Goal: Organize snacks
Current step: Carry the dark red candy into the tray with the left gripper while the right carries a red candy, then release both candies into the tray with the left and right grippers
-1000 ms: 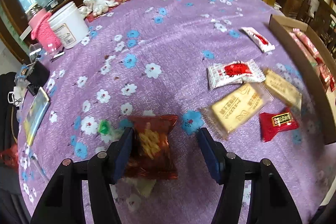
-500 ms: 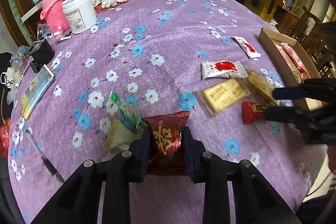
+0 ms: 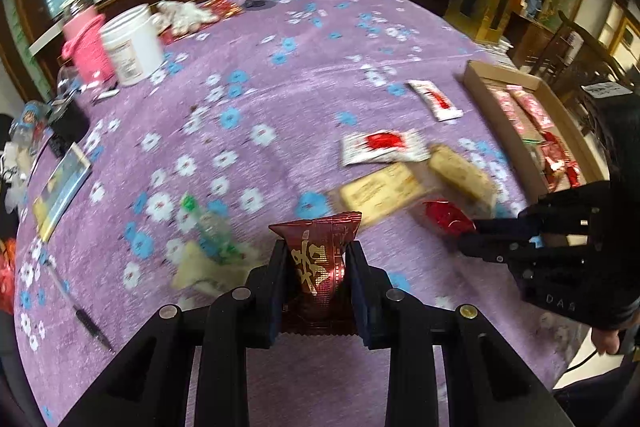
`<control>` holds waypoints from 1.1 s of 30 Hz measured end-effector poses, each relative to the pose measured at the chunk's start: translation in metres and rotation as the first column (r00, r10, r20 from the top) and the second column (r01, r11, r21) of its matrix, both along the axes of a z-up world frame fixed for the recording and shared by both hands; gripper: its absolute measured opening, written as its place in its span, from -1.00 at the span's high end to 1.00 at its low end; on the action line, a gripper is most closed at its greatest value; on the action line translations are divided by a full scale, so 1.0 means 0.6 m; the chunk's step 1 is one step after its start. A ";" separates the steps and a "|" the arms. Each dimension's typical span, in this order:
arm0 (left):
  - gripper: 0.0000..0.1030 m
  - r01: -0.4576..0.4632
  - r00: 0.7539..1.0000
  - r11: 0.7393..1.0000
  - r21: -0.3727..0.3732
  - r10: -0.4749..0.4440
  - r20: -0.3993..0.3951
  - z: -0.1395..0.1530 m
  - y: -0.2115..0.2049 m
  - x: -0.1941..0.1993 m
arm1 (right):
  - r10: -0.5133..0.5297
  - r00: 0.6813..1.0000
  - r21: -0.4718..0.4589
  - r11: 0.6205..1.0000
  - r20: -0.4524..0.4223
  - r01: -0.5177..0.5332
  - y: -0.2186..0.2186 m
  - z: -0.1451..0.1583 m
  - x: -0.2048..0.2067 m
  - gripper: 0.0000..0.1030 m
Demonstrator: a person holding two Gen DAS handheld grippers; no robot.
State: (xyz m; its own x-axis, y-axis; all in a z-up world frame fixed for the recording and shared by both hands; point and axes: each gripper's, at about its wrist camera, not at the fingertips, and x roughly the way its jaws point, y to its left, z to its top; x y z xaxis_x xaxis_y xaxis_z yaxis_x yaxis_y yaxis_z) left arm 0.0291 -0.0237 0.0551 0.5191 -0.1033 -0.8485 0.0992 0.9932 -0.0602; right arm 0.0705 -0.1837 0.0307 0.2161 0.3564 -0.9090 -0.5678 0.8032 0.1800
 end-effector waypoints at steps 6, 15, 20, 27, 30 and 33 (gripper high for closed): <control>0.43 0.116 0.993 0.993 -0.030 -0.115 0.032 0.030 -0.074 0.019 | -0.148 0.989 0.097 0.984 -0.020 0.149 -0.082 0.040 -0.017 0.87; 0.43 0.366 0.930 0.928 -0.074 -0.363 0.052 0.060 -0.268 0.034 | -0.477 0.879 0.082 0.876 0.015 0.475 -0.278 0.081 -0.031 0.87; 0.43 0.497 0.868 0.866 -0.055 -0.497 0.019 0.038 -0.396 0.028 | -0.586 0.810 0.015 0.810 0.001 0.586 -0.359 0.053 -0.033 0.86; 0.43 0.544 0.837 0.838 -0.045 -0.545 -0.037 0.003 -0.468 0.032 | -0.619 0.785 -0.006 0.785 -0.017 0.619 -0.396 0.027 -0.030 0.86; 0.43 0.529 0.847 0.848 -0.037 -0.530 -0.051 -0.011 -0.477 0.042 | -0.619 0.785 0.004 0.785 -0.025 0.620 -0.406 0.021 -0.025 0.86; 0.43 0.506 0.861 0.862 -0.019 -0.506 -0.056 -0.023 -0.482 0.056 | -0.615 0.788 0.011 0.788 -0.030 0.616 -0.411 0.019 -0.010 0.86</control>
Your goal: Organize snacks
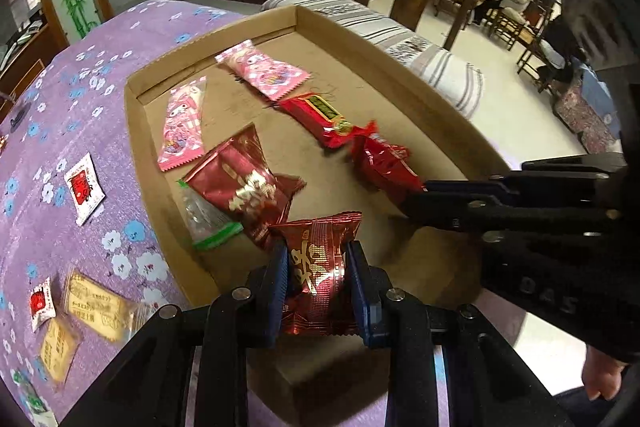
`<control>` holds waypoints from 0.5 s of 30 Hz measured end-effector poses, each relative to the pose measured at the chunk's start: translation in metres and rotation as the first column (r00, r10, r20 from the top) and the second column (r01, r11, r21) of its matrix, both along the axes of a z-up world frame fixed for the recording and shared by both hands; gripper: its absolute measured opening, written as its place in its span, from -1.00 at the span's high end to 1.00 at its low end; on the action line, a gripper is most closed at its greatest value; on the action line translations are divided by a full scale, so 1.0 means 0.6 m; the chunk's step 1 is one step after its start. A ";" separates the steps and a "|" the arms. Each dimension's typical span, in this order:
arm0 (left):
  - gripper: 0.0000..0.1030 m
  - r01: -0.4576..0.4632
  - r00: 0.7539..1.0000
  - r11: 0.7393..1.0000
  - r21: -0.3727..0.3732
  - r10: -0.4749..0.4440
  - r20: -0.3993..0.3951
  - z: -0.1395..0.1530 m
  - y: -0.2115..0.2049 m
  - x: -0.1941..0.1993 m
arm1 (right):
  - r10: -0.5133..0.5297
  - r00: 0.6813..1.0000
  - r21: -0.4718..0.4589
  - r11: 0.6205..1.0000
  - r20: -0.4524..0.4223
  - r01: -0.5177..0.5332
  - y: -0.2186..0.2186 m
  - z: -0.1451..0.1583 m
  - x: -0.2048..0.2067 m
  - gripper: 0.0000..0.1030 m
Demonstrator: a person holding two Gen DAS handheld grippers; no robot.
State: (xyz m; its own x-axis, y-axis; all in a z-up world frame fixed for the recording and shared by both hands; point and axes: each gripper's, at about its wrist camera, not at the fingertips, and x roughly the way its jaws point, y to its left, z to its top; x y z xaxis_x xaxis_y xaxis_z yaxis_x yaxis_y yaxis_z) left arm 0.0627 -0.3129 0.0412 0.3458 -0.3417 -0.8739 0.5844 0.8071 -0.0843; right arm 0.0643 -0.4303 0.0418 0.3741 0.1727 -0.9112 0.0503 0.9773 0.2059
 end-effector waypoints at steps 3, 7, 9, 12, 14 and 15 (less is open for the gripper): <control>0.43 -0.018 1.000 1.000 0.012 0.018 0.021 -0.004 -0.001 0.011 | 0.015 1.000 0.001 1.000 0.007 -0.015 -0.002 0.001 0.015 0.86; 0.36 -0.034 0.998 0.999 0.011 0.033 0.055 0.005 0.003 0.013 | 0.014 1.000 0.008 1.000 0.026 -0.014 -0.004 0.015 0.020 0.68; -0.02 -0.046 0.996 0.999 0.021 0.044 0.077 0.012 0.006 0.009 | 0.008 0.999 -0.004 1.000 0.048 -0.008 -0.005 0.028 0.014 0.24; -0.45 -0.066 0.992 0.998 0.012 0.064 0.113 0.030 0.019 0.000 | -0.006 0.996 -0.013 1.000 0.085 0.007 -0.005 0.050 0.000 0.04; -0.65 -0.071 0.989 0.997 0.016 0.068 0.133 0.045 0.027 -0.007 | -0.015 0.995 -0.026 0.999 0.103 0.018 -0.003 0.065 -0.009 0.00; -0.72 -0.078 0.986 0.997 0.020 0.074 0.147 0.050 0.031 -0.009 | -0.034 0.993 -0.036 0.999 0.116 0.038 -0.002 0.075 -0.017 -0.17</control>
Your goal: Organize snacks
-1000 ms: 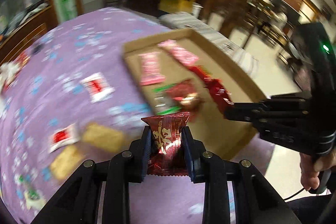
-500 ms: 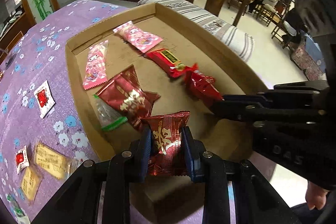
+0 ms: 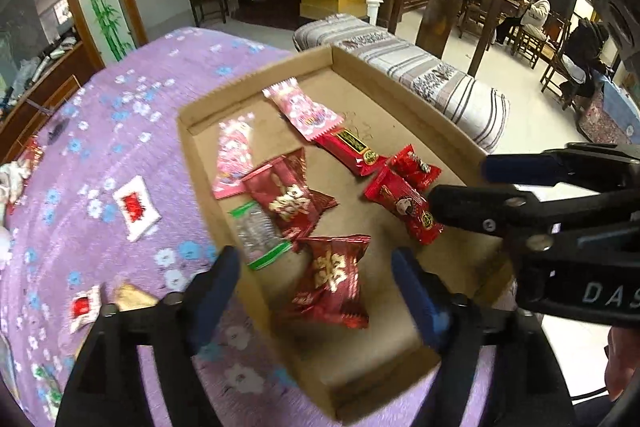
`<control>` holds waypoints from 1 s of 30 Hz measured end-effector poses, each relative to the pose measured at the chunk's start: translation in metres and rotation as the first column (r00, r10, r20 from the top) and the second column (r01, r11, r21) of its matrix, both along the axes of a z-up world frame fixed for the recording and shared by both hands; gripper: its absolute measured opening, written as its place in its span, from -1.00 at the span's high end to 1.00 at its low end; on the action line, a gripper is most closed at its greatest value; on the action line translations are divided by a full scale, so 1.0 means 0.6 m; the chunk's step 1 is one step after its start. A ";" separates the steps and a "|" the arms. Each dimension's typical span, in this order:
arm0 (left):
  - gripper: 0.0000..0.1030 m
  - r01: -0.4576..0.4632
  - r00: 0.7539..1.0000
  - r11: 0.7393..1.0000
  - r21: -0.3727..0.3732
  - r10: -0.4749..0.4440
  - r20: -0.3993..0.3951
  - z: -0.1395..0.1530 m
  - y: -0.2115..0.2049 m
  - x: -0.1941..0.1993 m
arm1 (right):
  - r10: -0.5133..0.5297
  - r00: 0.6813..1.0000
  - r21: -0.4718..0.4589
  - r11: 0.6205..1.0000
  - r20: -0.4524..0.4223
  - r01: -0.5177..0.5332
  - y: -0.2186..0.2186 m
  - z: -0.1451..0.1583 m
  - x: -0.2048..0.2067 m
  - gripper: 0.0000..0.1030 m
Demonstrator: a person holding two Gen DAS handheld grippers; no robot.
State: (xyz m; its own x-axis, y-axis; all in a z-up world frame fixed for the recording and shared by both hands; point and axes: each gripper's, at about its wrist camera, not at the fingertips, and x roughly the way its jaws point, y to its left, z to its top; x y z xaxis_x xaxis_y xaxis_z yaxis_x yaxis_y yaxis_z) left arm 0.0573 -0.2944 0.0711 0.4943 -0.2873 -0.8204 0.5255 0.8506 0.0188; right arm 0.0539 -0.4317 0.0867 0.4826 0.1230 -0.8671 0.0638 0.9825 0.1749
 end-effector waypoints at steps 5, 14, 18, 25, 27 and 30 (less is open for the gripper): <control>-0.99 -0.117 0.986 0.993 0.014 0.115 0.120 0.048 0.070 -0.032 | -0.106 0.990 -0.085 0.990 0.095 0.114 0.021 0.046 -0.045 -0.69; -0.99 -0.187 0.978 0.982 -0.022 0.188 0.092 0.096 0.191 -0.053 | -0.171 0.972 -0.272 0.939 0.160 0.209 0.091 0.082 -0.093 -0.71; -0.99 -0.175 0.976 0.985 -0.006 0.174 0.131 0.123 0.204 -0.075 | -0.165 0.967 -0.302 0.928 0.192 0.218 0.111 0.094 -0.108 -0.71; -0.99 -0.176 0.954 0.982 0.074 0.151 0.260 0.158 0.187 -0.118 | -0.169 0.961 -0.285 0.931 0.220 0.229 0.120 0.107 -0.129 -0.71; -0.99 -0.148 0.964 0.984 0.099 0.122 0.235 0.151 0.177 -0.119 | -0.175 0.959 -0.284 0.929 0.224 0.236 0.120 0.108 -0.135 -0.71; -0.98 -0.119 0.977 0.988 0.100 0.099 0.190 0.140 0.167 -0.120 | -0.181 0.957 -0.272 0.931 0.228 0.241 0.119 0.110 -0.140 -0.70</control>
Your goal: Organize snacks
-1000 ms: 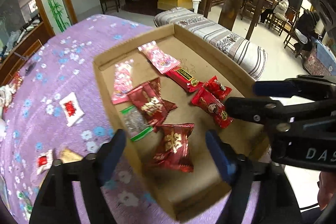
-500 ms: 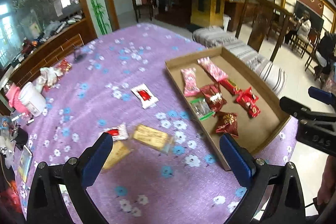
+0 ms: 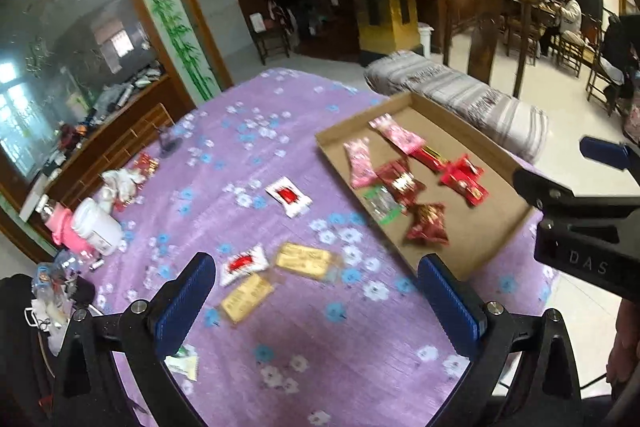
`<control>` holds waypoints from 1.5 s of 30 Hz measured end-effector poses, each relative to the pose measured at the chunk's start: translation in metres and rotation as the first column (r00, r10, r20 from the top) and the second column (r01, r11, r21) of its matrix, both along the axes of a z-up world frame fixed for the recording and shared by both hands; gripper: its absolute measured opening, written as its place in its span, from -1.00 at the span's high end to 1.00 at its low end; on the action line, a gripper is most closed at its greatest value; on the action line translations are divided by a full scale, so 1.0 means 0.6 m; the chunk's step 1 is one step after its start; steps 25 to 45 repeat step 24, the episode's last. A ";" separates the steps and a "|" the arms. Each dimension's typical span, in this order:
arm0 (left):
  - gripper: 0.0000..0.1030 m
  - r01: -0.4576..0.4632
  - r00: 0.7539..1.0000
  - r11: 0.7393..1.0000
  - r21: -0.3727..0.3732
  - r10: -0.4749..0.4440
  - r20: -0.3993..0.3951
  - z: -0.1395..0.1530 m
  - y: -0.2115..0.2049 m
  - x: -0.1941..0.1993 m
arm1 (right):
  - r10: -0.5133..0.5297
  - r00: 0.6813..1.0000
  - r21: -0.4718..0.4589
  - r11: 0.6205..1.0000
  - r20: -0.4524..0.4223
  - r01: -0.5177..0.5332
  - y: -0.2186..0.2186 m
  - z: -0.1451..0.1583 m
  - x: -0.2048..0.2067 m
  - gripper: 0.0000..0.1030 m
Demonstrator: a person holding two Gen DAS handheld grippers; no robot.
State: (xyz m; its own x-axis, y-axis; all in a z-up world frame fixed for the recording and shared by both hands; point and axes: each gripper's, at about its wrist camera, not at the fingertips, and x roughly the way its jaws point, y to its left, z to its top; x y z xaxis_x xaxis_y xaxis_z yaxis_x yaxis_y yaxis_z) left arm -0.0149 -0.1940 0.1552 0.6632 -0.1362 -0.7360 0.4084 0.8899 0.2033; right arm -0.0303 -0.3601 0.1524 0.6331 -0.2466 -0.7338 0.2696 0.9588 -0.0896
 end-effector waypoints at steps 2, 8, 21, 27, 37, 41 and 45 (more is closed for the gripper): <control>-0.98 0.014 1.000 1.000 -0.005 -0.014 -0.010 -0.004 -0.008 -0.001 | -0.003 1.000 -0.005 1.000 0.008 0.003 0.000 0.002 -0.004 -0.70; -0.98 0.035 0.999 0.999 -0.007 -0.035 -0.021 -0.009 -0.023 -0.001 | -0.005 1.000 -0.018 1.000 0.023 0.005 -0.003 0.006 -0.007 -0.70; -0.98 0.055 0.998 0.998 -0.015 -0.056 -0.037 -0.016 -0.029 0.004 | 0.004 1.000 -0.023 1.000 0.020 -0.004 -0.001 0.004 0.003 -0.70; -0.98 0.043 0.998 0.999 -0.032 -0.044 -0.033 -0.015 -0.019 0.006 | 0.006 1.000 -0.021 1.000 0.017 -0.006 0.001 0.002 0.006 -0.70; -0.98 0.043 0.998 0.999 -0.032 -0.044 -0.033 -0.015 -0.019 0.006 | 0.006 1.000 -0.021 1.000 0.017 -0.006 0.001 0.002 0.006 -0.70; -0.98 0.043 0.998 0.999 -0.032 -0.044 -0.033 -0.015 -0.019 0.006 | 0.006 1.000 -0.021 1.000 0.017 -0.006 0.001 0.002 0.006 -0.70; -0.98 0.043 0.998 0.999 -0.032 -0.044 -0.033 -0.015 -0.019 0.006 | 0.006 1.000 -0.021 1.000 0.017 -0.006 0.001 0.002 0.006 -0.70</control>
